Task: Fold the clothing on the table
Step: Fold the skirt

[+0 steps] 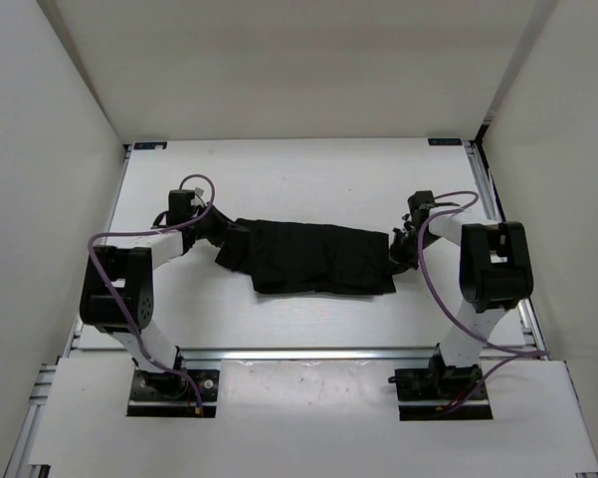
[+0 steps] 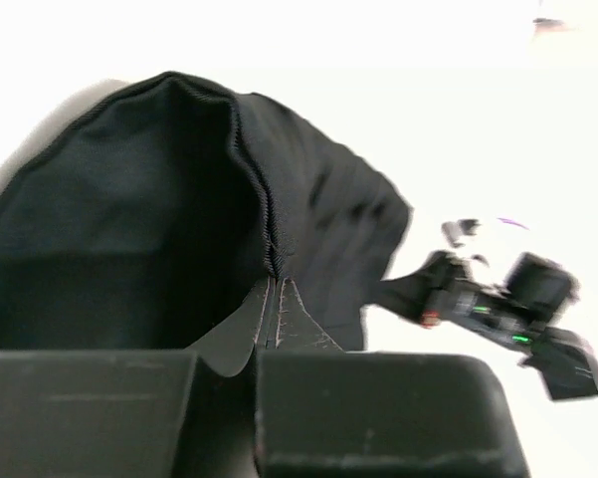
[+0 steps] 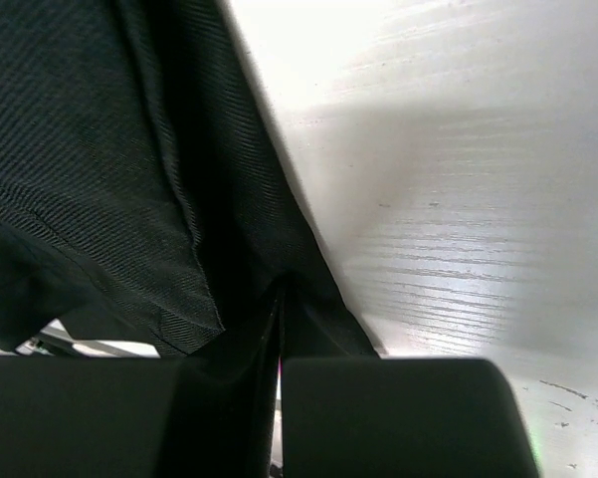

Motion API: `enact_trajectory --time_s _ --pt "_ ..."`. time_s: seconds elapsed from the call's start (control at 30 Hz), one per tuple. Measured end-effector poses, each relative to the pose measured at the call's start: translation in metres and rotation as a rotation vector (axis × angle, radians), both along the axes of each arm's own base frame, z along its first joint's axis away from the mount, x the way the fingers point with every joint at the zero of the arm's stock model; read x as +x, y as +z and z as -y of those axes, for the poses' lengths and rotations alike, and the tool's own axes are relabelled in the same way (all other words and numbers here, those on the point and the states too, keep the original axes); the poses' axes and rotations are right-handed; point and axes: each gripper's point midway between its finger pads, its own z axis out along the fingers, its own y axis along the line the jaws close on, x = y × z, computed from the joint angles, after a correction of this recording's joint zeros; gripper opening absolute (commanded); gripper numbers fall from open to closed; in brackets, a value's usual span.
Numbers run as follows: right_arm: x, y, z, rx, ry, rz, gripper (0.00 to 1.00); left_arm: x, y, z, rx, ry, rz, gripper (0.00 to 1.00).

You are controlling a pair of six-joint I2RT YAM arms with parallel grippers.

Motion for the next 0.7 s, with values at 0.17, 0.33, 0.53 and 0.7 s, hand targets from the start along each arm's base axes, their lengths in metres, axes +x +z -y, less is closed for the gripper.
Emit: enact_trajectory --time_s 0.17,0.33,0.53,0.7 --pt "-0.001 0.0 -0.001 -0.009 0.016 -0.022 0.0 0.03 0.018 0.008 -0.133 0.041 0.056 0.0" --pt "-0.002 0.0 -0.001 -0.013 0.023 -0.041 0.01 0.065 0.036 0.007 -0.183 0.076 0.12 0.0" --pt "-0.003 0.0 -0.001 -0.015 0.029 -0.051 0.0 0.089 0.035 -0.004 -0.214 0.141 0.146 0.0" --pt "-0.003 0.0 0.0 -0.015 0.036 -0.054 0.0 0.107 0.021 -0.015 -0.198 0.19 0.141 0.0"
